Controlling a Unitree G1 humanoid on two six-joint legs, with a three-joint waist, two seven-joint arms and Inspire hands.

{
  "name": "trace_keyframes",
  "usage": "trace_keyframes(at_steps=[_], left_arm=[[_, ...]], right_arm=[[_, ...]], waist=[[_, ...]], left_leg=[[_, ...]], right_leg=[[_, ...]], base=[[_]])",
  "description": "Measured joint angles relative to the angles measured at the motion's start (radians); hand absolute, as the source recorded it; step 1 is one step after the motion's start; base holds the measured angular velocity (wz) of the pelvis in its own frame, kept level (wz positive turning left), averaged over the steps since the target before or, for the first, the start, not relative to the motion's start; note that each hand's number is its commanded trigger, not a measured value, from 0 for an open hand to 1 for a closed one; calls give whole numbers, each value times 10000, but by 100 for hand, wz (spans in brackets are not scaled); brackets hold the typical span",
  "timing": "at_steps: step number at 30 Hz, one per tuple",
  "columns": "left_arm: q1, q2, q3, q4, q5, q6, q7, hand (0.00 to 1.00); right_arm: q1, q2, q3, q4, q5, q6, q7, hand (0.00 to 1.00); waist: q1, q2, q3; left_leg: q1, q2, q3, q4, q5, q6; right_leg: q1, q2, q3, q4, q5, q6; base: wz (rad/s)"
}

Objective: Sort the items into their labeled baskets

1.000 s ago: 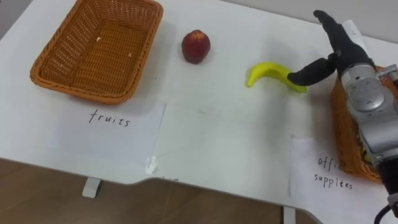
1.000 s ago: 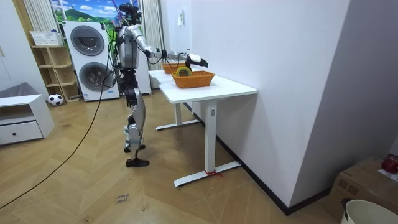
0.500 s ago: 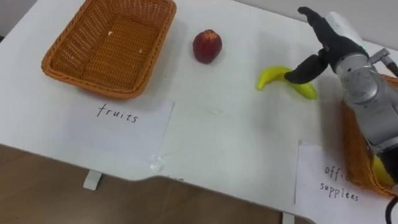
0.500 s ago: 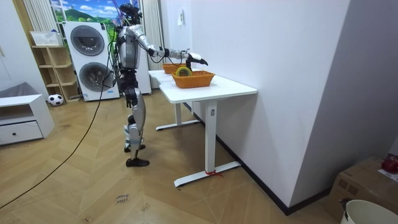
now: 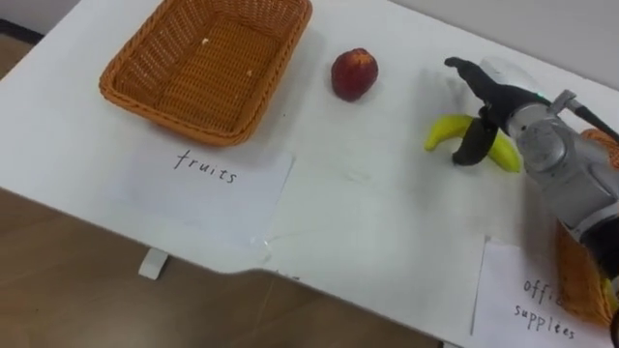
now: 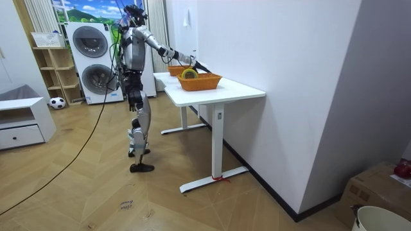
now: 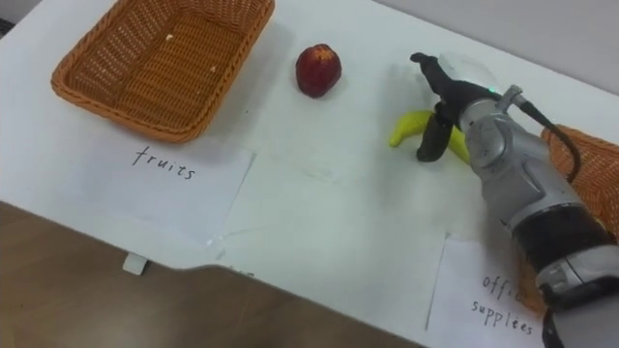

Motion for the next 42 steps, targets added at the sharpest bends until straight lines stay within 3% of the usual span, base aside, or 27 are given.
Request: trace_keyframes(at_steps=[13,19,25,32,33,35,42], left_arm=[[-467,118,-469,476,0,23,-96,0],[-483,112,-487,468,0,146,-68,0],[-637,97,-839,469,-22,219,-81,0],[-795,98,-857,472,6,218,-93,0],[-813,99,-856,472,6,215,-92,0],[-888,98,-858,472,2,204,-92,0],[-918,99,-858,465,5,196,-88,0]], right_arm=[[-295,-12,293,954,-53,-88,631,0],[-9,-38,291,1124,-15,-77,1326,0],[73,-314,294,1173,195,-80,1568,0],[-27,-430,362,1504,799,-118,1921,0],[-27,-430,362,1505,799,-118,1930,17],[-27,-430,361,1510,795,-118,1956,100],[-213,-506,-6,1651,853,-92,1855,100]], waist=[[82,112,98],[87,226,108],[224,553,3],[237,478,-49],[238,473,-43],[240,473,0],[215,421,29]], left_leg=[[-315,-57,-30,279,10,-29],[-541,-25,-22,475,42,-76],[-540,-2,31,594,48,-80],[-533,15,-36,604,68,-109],[-534,13,-37,603,68,-109],[-534,13,-42,601,68,-110],[-533,14,-135,579,67,-110]], right_leg=[[-54,-32,30,-28,0,0],[-202,7,34,-4,104,-109],[-204,13,36,32,174,-125],[-160,46,-28,15,174,-126],[-159,45,-28,11,174,-126],[-158,46,-33,8,174,-126],[-105,42,-275,0,174,-126]], base=[[4],[-2],[-4],[2],[0],[0],[3]])
